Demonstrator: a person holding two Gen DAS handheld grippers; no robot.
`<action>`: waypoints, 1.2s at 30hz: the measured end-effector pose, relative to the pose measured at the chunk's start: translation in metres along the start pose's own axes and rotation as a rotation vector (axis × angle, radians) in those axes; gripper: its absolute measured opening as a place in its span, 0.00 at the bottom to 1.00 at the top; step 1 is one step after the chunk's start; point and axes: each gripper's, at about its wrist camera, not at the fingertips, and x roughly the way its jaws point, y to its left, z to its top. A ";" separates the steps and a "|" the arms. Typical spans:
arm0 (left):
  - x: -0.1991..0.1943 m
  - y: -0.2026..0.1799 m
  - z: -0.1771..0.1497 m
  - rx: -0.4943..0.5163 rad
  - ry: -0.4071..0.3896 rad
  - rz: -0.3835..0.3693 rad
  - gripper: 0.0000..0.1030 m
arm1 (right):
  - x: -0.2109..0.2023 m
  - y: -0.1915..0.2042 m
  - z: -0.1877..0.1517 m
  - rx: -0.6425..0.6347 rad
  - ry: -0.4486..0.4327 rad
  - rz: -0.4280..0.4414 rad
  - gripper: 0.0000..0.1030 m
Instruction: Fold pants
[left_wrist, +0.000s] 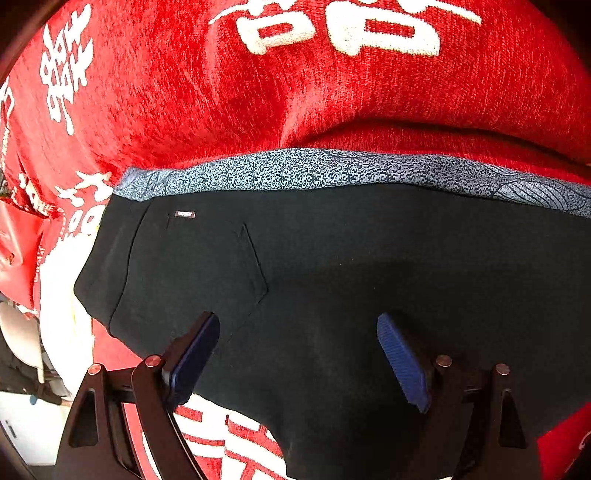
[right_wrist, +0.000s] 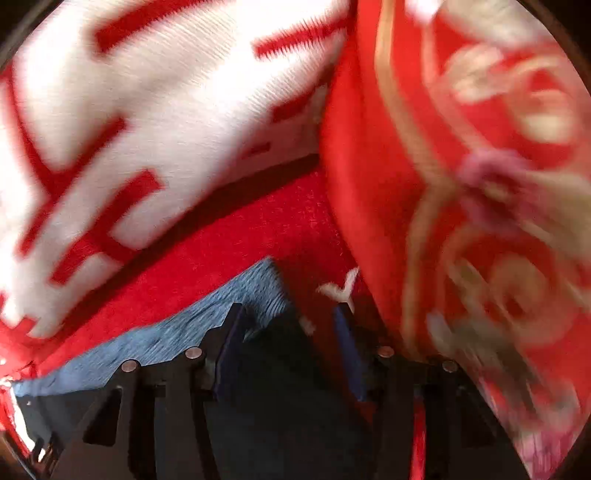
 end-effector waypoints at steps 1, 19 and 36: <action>0.004 0.003 0.000 -0.002 0.001 0.001 0.86 | -0.011 0.003 -0.010 -0.018 -0.018 0.010 0.53; -0.056 -0.055 -0.011 0.128 0.038 -0.009 0.86 | -0.041 -0.041 -0.104 0.157 0.099 0.140 0.54; -0.071 -0.021 -0.042 0.129 0.073 -0.092 0.86 | -0.021 0.155 -0.190 -0.072 0.387 0.627 0.54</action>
